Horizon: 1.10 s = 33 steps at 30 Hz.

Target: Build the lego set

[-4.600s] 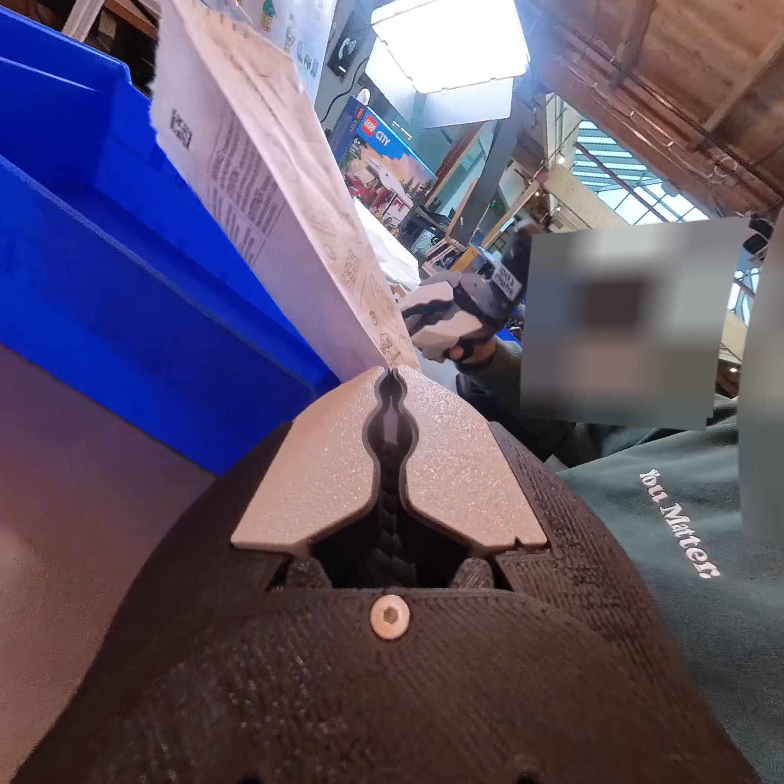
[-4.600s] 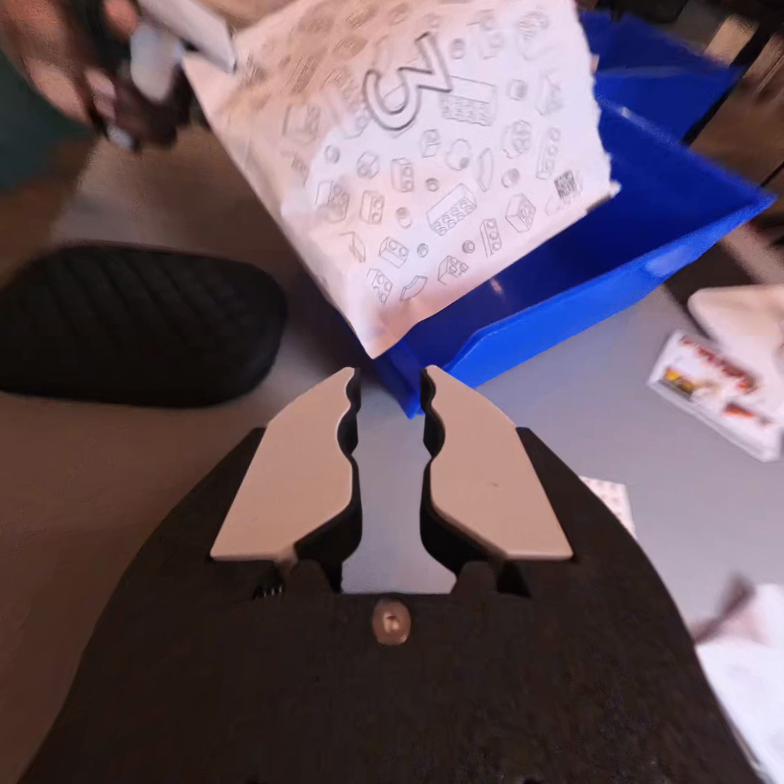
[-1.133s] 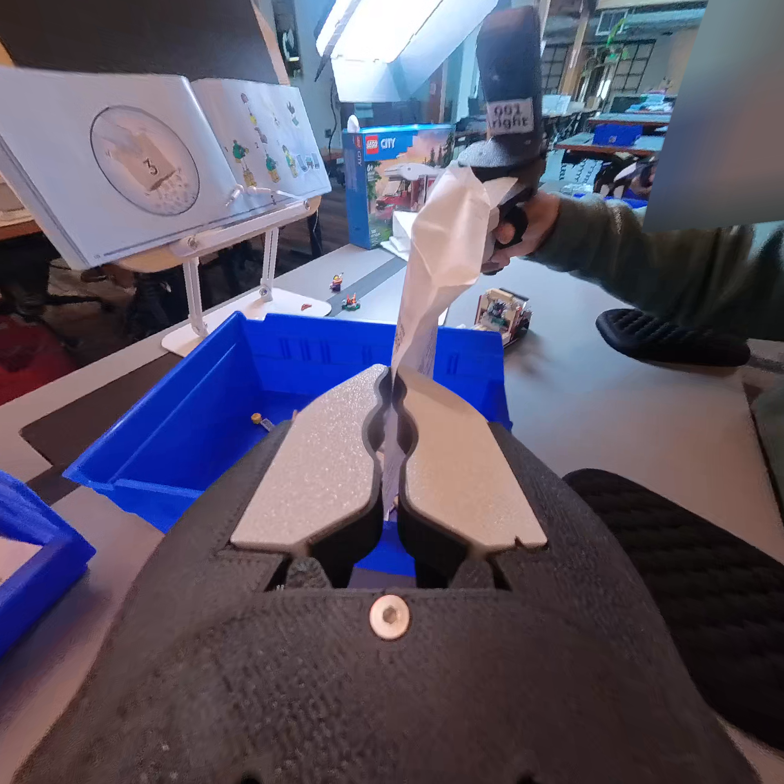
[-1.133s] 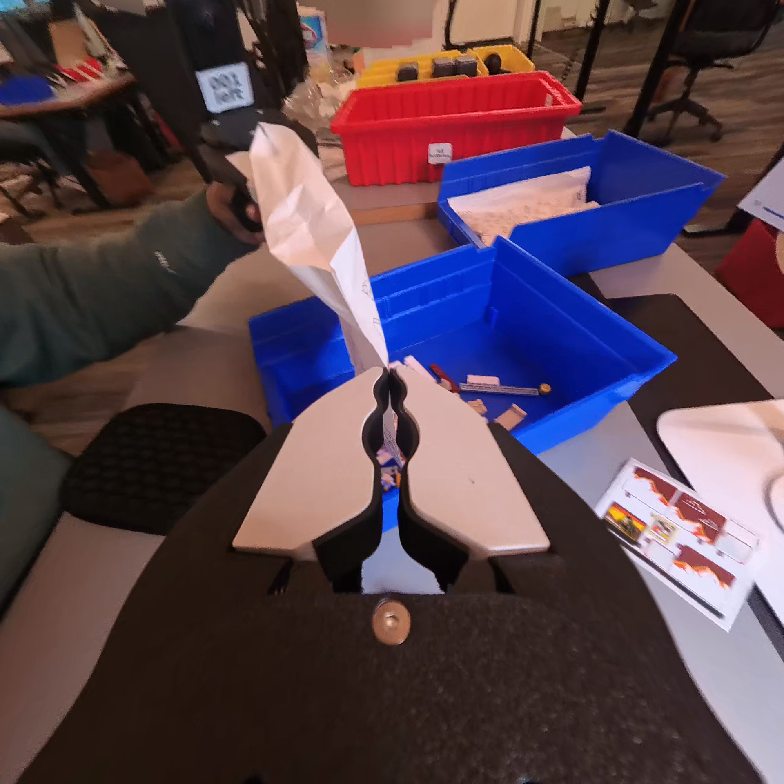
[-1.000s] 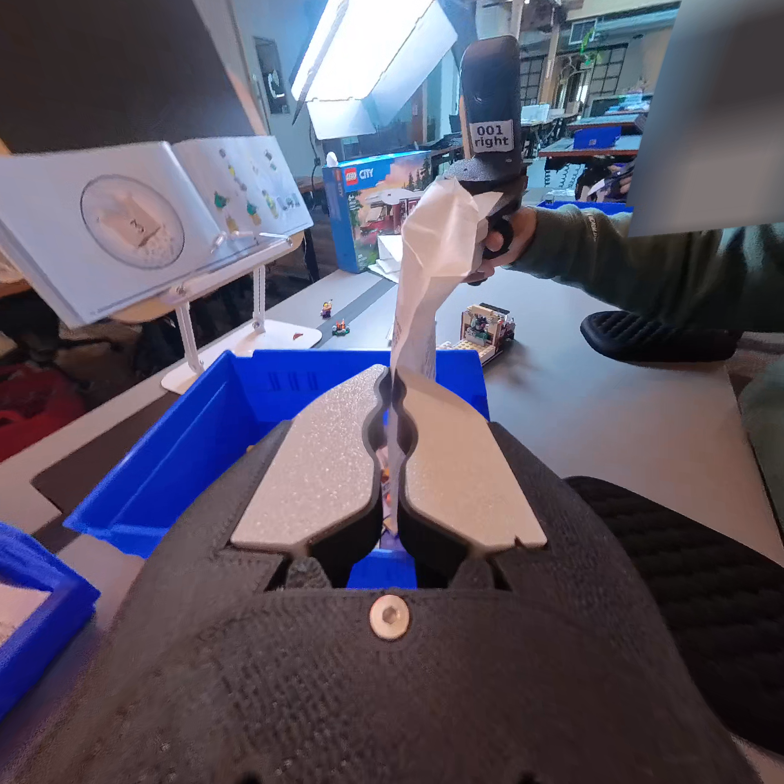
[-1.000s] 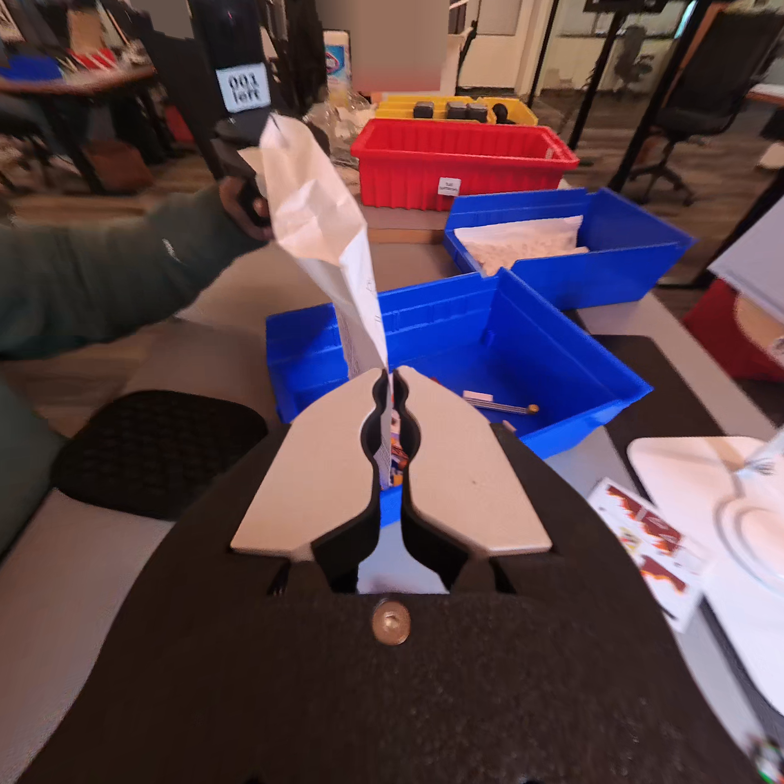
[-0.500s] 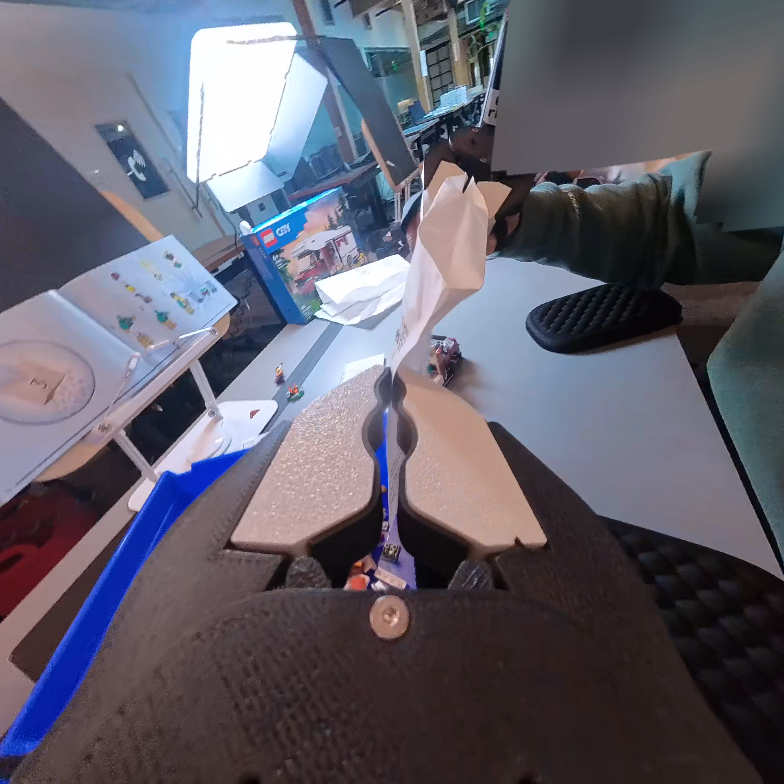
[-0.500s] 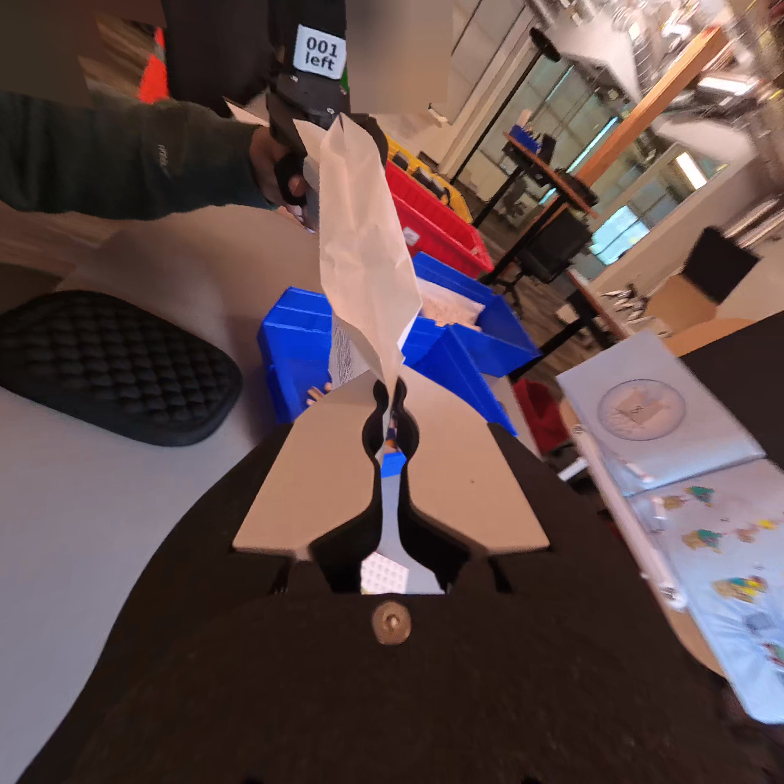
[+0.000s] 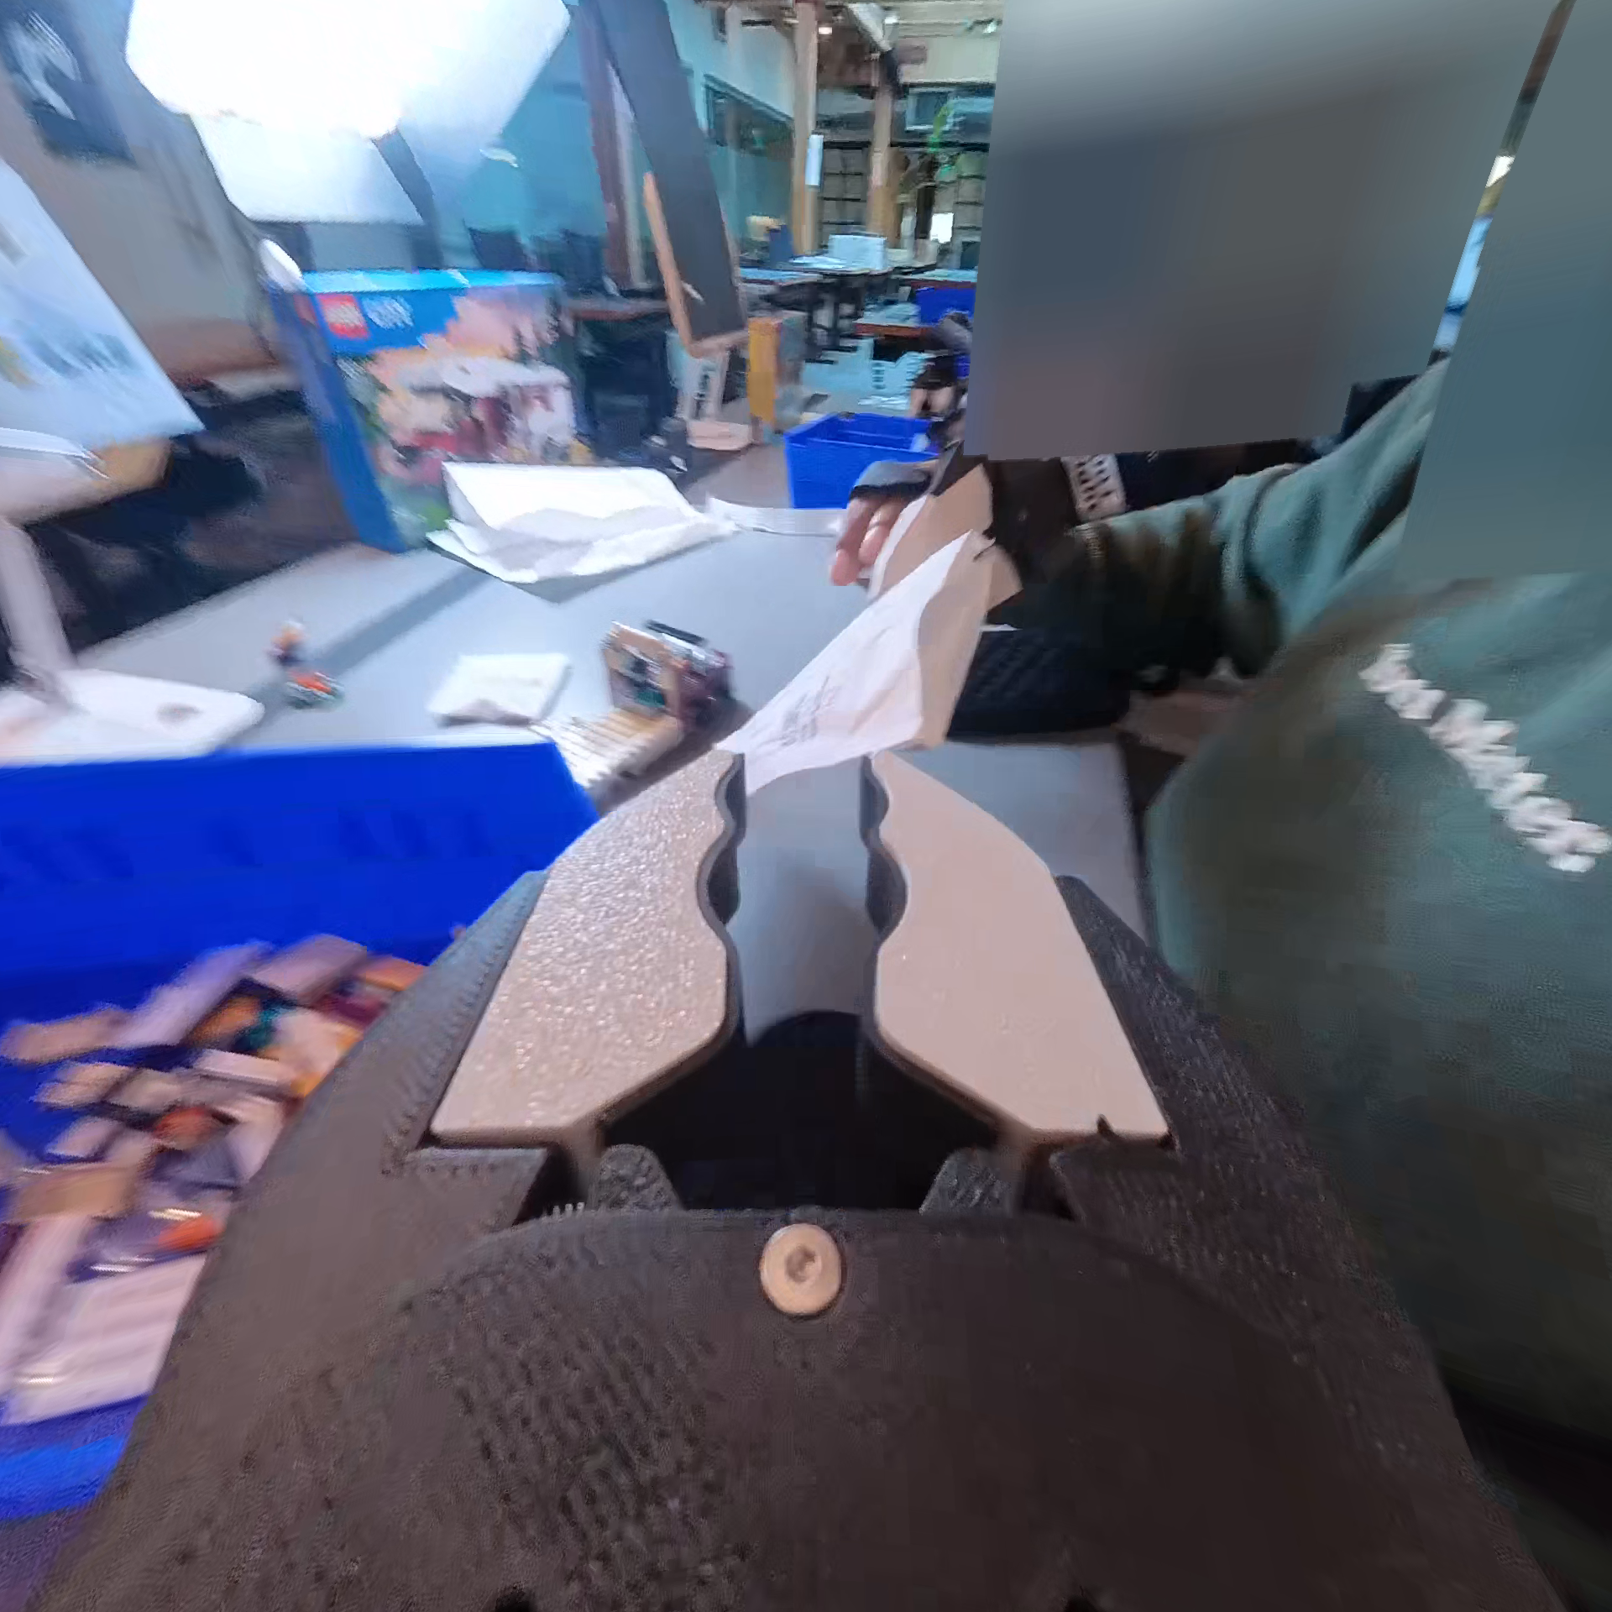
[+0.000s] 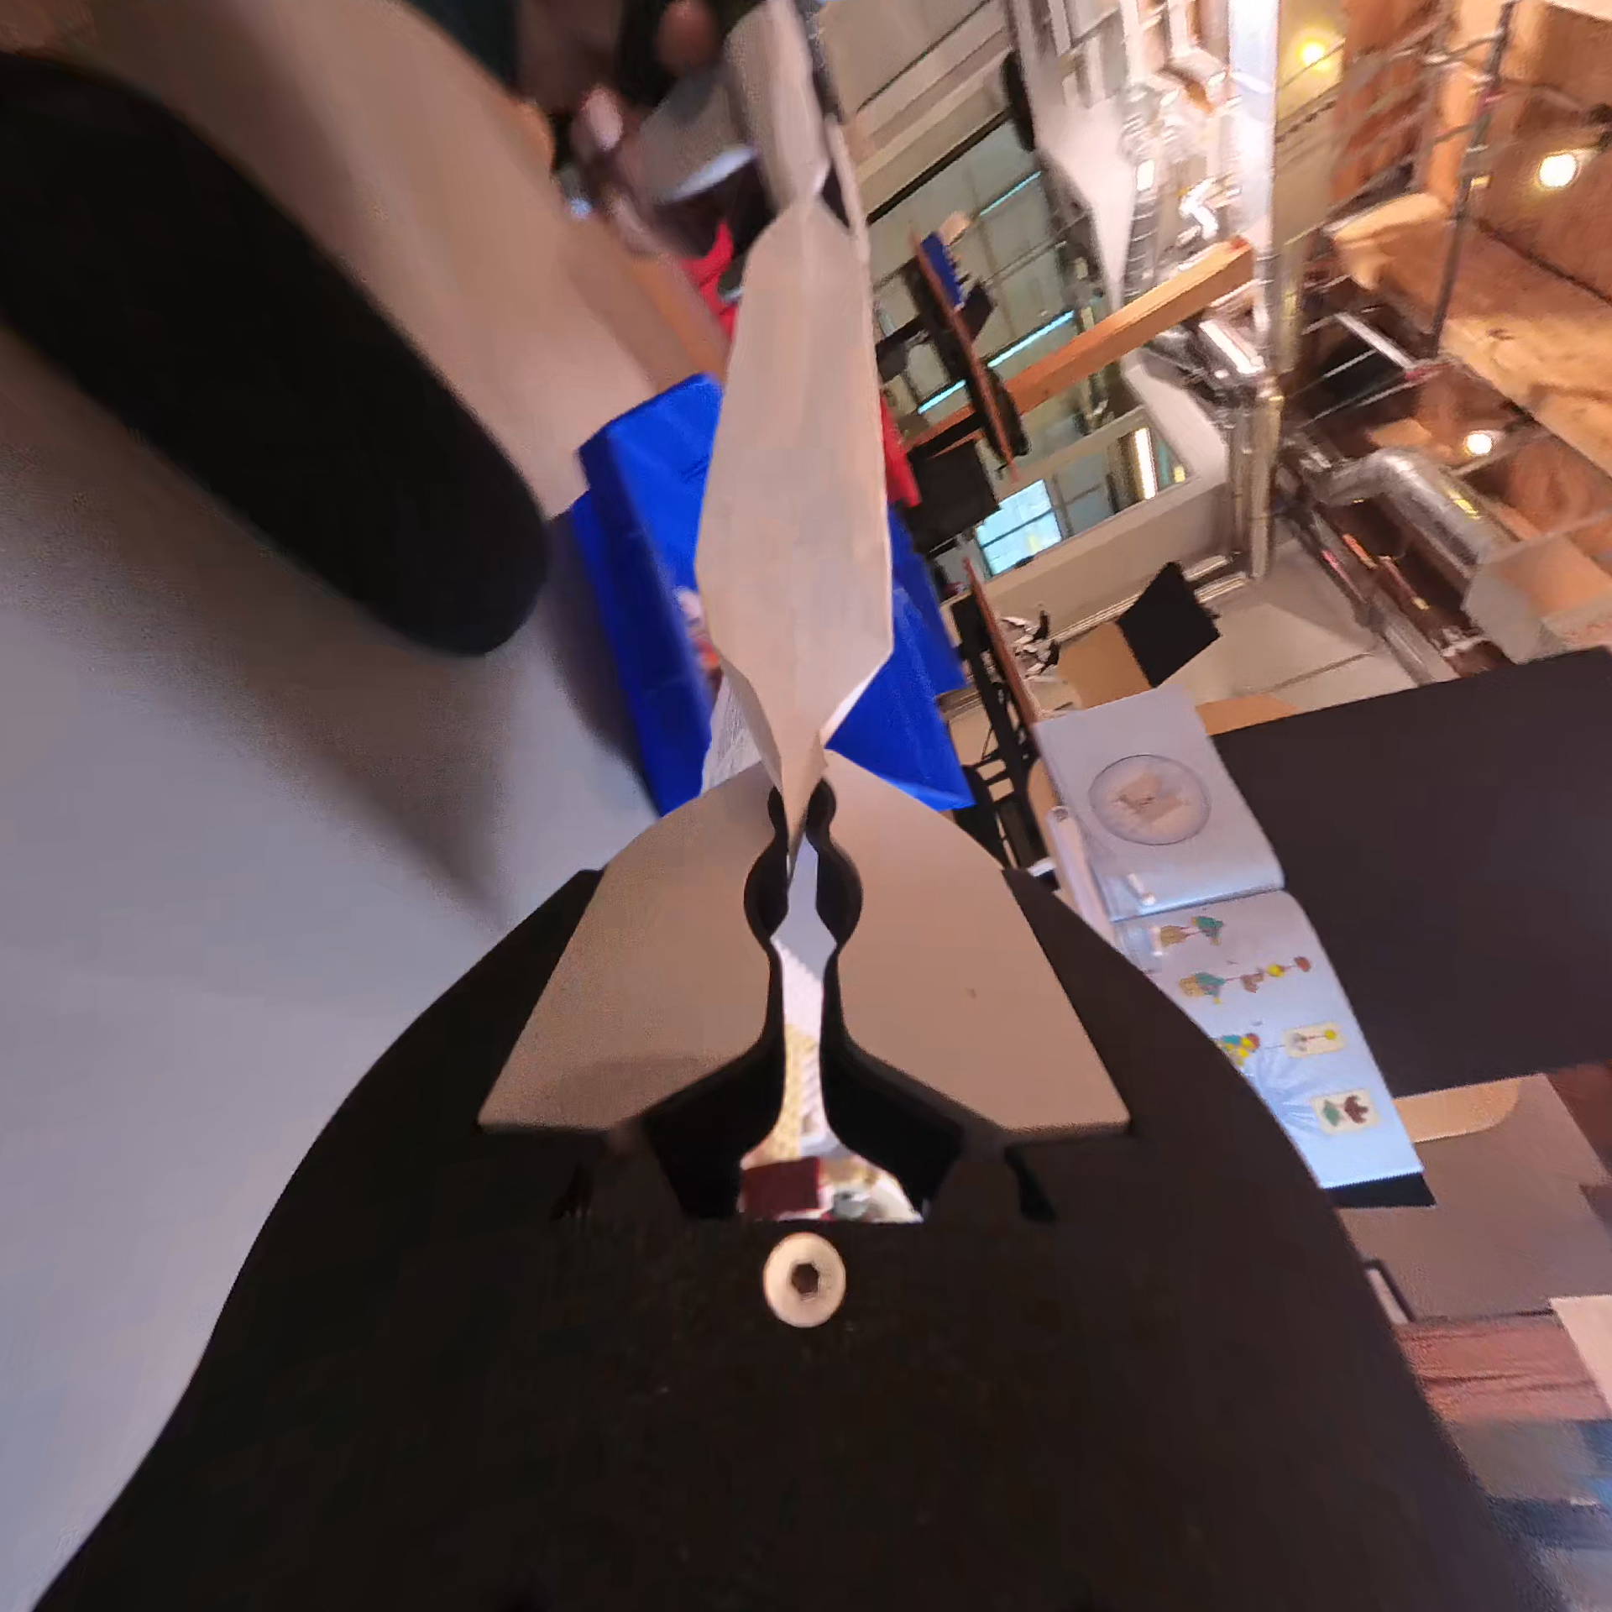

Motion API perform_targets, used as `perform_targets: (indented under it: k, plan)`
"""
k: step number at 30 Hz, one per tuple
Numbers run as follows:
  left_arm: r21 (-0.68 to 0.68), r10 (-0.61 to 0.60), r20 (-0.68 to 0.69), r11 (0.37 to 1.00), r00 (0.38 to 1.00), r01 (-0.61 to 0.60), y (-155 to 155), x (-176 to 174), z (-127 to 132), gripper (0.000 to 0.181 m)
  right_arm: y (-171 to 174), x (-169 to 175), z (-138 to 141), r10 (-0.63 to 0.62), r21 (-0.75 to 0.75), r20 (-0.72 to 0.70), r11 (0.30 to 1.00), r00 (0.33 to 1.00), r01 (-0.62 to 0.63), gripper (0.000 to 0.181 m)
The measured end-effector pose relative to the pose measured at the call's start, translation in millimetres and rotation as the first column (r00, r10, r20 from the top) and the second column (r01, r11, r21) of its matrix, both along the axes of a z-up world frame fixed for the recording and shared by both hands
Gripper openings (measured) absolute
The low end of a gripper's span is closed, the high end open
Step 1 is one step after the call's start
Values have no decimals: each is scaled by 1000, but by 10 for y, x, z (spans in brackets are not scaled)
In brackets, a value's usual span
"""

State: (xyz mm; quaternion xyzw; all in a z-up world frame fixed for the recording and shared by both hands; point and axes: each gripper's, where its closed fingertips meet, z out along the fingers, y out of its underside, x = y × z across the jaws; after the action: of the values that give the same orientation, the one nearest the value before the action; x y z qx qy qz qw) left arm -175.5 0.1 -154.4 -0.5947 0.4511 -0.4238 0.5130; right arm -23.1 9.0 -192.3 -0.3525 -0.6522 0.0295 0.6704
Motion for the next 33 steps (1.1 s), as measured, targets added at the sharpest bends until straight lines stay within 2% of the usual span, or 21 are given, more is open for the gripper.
perform_targets:
  k: [3,6,8,13,15,18,20,21,23,25,27,29,31,33]
  plan:
    - [-124,-54,-17,991,998,51,-206,-17,-298,35,-194,32,-447,11,2,123,1000,992,-11,0]
    - [-64,-30,-150,998,988,21,-331,56,-593,38,-299,76,-782,26,-36,230,999,973,-18,1]
    - [-10,-41,-297,999,954,39,-444,182,-840,41,-329,92,-907,36,-66,267,998,963,-19,1]
    - [-27,-76,-571,997,817,74,-549,415,-1476,41,-377,110,-1107,58,-122,351,992,934,-16,7]
    - [-8,-73,-598,996,798,85,-555,466,-1572,38,-398,151,-1217,72,-182,395,983,916,2,8]
    - [-14,-78,-611,996,788,87,-575,477,-1554,19,-403,264,-1315,83,-294,445,954,892,58,20]
    - [-17,-78,-624,996,777,87,-580,490,-1560,18,-471,345,-1266,146,-463,446,882,883,88,24]
    - [-21,-84,-624,996,777,91,-583,505,-1553,18,-523,376,-1208,189,-559,428,824,884,95,25]
    - [-33,-100,-625,994,774,102,-586,549,-1550,17,-651,396,-1044,280,-746,354,661,892,89,32]
    - [-24,-103,-638,993,763,114,-571,603,-1557,16,-768,367,-882,356,-866,279,495,892,74,36]
    - [-20,-110,-676,991,728,130,-562,638,-1596,11,-881,344,-777,424,-918,250,391,871,74,41]
    - [-26,-114,-692,991,713,133,-546,680,-1599,10,-902,404,-732,465,-923,295,366,835,122,43]
    - [-22,-107,-694,992,711,127,-513,725,-1592,5,-739,526,-719,427,-890,382,409,820,201,43]
    - [-19,-109,-726,990,679,138,-511,731,-1636,5,-597,680,-689,393,-868,441,417,807,271,42]
